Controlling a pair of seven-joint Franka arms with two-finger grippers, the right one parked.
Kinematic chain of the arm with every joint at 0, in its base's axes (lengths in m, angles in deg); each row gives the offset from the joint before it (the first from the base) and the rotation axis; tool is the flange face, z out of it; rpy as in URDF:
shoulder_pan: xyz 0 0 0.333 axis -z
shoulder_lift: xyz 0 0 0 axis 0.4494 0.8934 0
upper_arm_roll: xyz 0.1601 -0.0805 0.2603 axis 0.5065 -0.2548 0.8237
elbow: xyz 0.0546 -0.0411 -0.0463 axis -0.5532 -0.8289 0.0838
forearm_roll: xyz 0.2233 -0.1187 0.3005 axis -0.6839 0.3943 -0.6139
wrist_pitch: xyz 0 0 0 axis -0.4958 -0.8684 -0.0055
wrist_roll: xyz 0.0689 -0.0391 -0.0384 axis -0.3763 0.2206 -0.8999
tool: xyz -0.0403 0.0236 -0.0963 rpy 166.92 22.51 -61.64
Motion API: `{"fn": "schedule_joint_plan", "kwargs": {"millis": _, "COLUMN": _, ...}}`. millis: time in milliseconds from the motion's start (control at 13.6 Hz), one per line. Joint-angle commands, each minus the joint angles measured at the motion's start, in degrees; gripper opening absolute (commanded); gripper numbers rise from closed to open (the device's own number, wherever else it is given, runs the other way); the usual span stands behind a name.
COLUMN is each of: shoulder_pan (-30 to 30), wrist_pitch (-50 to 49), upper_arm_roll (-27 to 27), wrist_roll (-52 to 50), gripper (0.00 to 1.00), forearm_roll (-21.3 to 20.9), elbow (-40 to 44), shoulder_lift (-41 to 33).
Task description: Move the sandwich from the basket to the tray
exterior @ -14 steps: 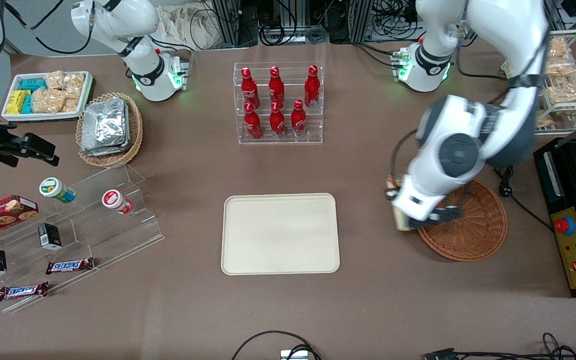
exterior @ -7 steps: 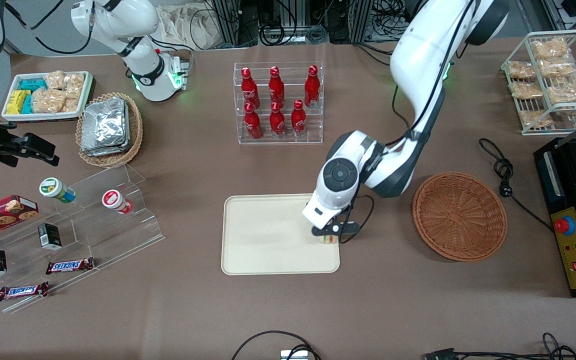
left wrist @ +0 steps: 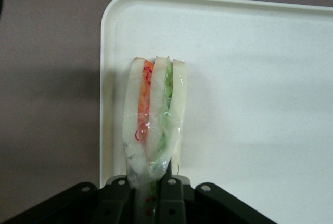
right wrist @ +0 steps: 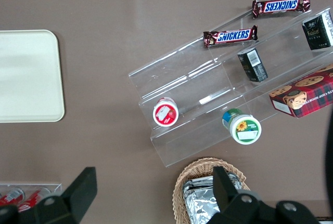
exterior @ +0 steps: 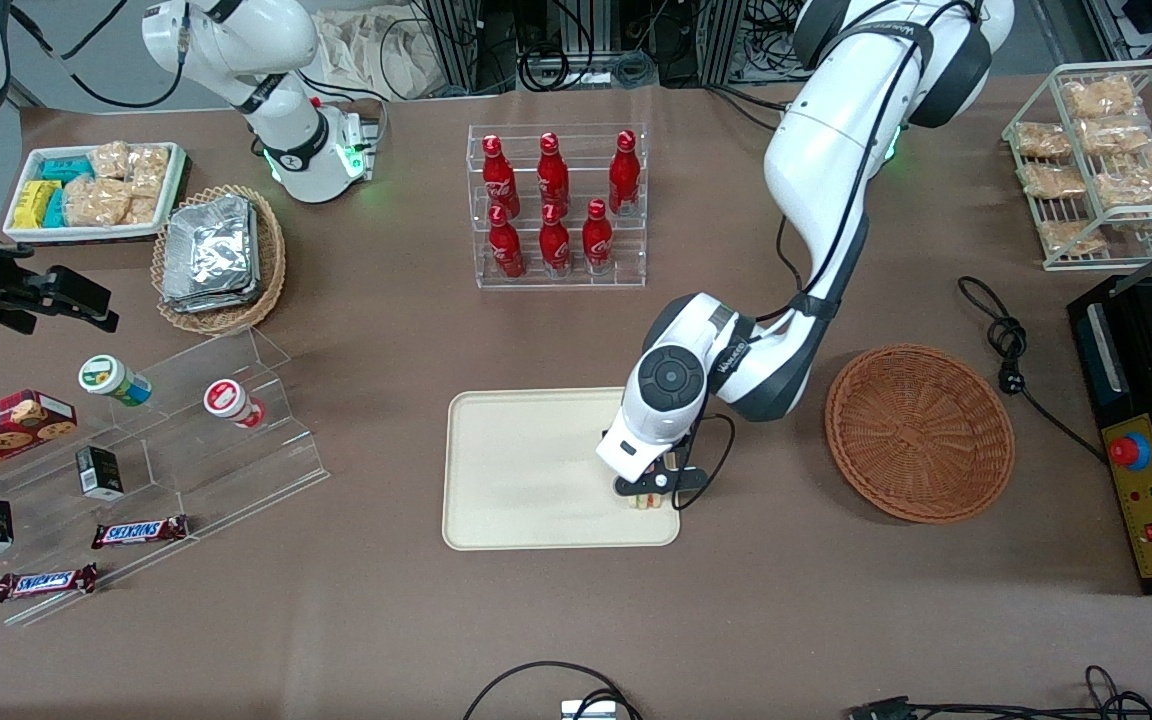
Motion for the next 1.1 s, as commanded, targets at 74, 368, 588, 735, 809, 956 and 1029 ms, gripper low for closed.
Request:
{"fn": "schedule_joint_plan", "kwargs": {"millis": 74, "shoulder_pan": 0.43, "wrist_pitch": -4.91, "upper_arm_roll": 0.79, "wrist_roll": -1.07, "gripper": 1.00, "forearm_roll": 0.53, "elbow": 1.89, "shoulder_lift": -1.76}}
{"fn": "schedule_joint_plan", "kwargs": {"millis": 368, "shoulder_pan": -0.36, "wrist_pitch": -8.27, "upper_arm_roll": 0.79, "wrist_roll": -1.43, "gripper": 1.00, "forearm_roll": 0.62, "elbow": -5.54, "shoulder_lift": -11.32}}
{"fn": "schedule_joint_plan", "kwargs": {"millis": 588, "shoulder_pan": -2.64, "wrist_pitch": -3.64, "upper_arm_roll": 0.79, "wrist_roll": 2.25, "gripper": 1.00, "forearm_roll": 0.62, "elbow": -24.94, "shoulder_lift": -27.73}}
{"fn": "schedule_joint_plan", "kwargs": {"millis": 735, "shoulder_pan": -5.89, "wrist_pitch": -2.21, "upper_arm_roll": 0.79, "wrist_roll": 9.00, "gripper": 1.00, "forearm_roll": 0.80, "elbow": -36.03, "shoulder_lift": -37.77}}
{"fn": "schedule_joint_plan", "kwargs": {"millis": 809, "shoulder_pan": -7.47, "wrist_pitch": -3.25, "upper_arm_roll": 0.79, "wrist_roll": 12.86, "gripper": 1.00, "forearm_roll": 1.23, "elbow": -38.78, "shoulder_lift": -41.38}}
{"fn": "schedule_joint_plan", "kwargs": {"millis": 956, "shoulder_pan": -12.82, "wrist_pitch": -10.60, "upper_arm_roll": 0.96, "wrist_roll": 22.34, "gripper": 1.00, "forearm_roll": 4.56, "elbow": -38.73, "shoulder_lift": -45.01}}
{"fn": "schedule_joint_plan", "kwargs": {"millis": 1029, "shoulder_pan": -15.80, "wrist_pitch": -13.95, "upper_arm_roll": 1.05, "wrist_roll": 25.79, "gripper": 1.00, "forearm_roll": 5.36, "elbow": -37.41, "shoulder_lift": -45.89}}
